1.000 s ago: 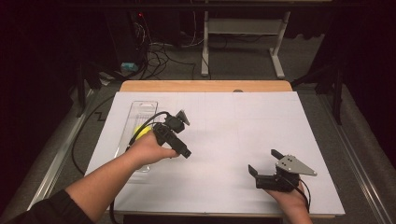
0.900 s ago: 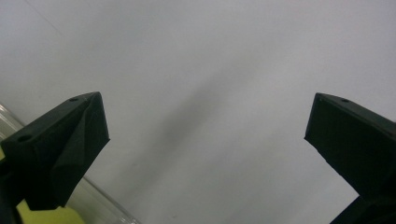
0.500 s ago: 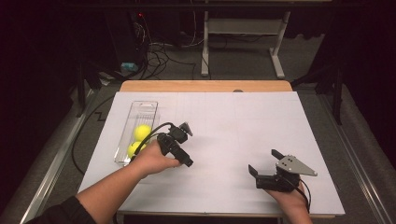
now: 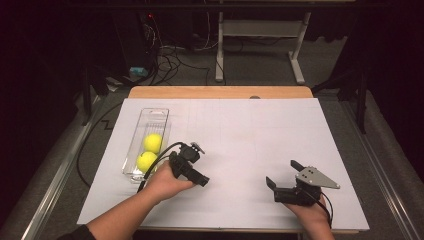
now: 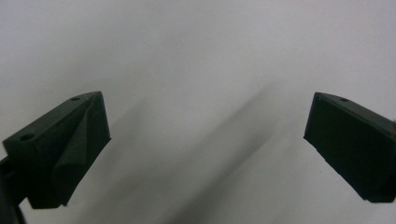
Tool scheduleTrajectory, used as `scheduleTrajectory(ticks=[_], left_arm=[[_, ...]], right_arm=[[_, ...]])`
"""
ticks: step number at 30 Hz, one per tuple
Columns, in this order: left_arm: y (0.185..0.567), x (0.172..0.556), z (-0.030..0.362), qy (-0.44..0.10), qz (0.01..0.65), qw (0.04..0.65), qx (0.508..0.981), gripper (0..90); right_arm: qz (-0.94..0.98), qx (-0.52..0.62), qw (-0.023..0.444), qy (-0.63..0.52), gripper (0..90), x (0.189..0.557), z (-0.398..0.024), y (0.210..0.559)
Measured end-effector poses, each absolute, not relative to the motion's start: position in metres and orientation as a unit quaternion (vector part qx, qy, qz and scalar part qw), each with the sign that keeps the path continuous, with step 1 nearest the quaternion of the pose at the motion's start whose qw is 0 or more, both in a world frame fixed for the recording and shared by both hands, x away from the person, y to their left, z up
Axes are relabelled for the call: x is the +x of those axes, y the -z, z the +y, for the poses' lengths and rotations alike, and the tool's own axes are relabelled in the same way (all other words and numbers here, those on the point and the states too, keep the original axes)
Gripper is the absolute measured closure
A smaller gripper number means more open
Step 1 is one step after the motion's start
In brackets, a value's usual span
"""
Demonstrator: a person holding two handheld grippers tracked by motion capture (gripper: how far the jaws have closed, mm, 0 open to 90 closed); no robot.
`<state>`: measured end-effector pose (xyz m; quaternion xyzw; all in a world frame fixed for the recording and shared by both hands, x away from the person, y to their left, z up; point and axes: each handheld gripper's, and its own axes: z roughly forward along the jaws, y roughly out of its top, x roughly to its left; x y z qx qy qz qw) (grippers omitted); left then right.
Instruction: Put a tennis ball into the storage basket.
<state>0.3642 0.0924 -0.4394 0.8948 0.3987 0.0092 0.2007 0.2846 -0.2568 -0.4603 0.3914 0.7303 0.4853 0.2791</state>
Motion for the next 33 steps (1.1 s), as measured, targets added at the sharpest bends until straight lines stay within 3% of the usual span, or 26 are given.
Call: scheduleTrajectory(ticks=[11, 22, 33], left_arm=[[0.456, 0.339, 0.110, -0.067, 0.394, 0.337, 0.852, 1.9], [0.467, 0.327, 0.113, -0.118, 0.376, 0.403, 0.826, 1.7], [0.465, 0.316, 0.123, -0.124, 0.341, 0.467, 0.806, 0.4]], right_arm=[[0.731, 0.392, 0.277, -0.484, 0.0, 0.285, -0.256, 0.461], [0.729, 0.400, 0.274, -0.484, 0.0, 0.286, -0.259, 0.463], [0.724, 0.413, 0.276, -0.479, 0.0, 0.286, -0.261, 0.464]])
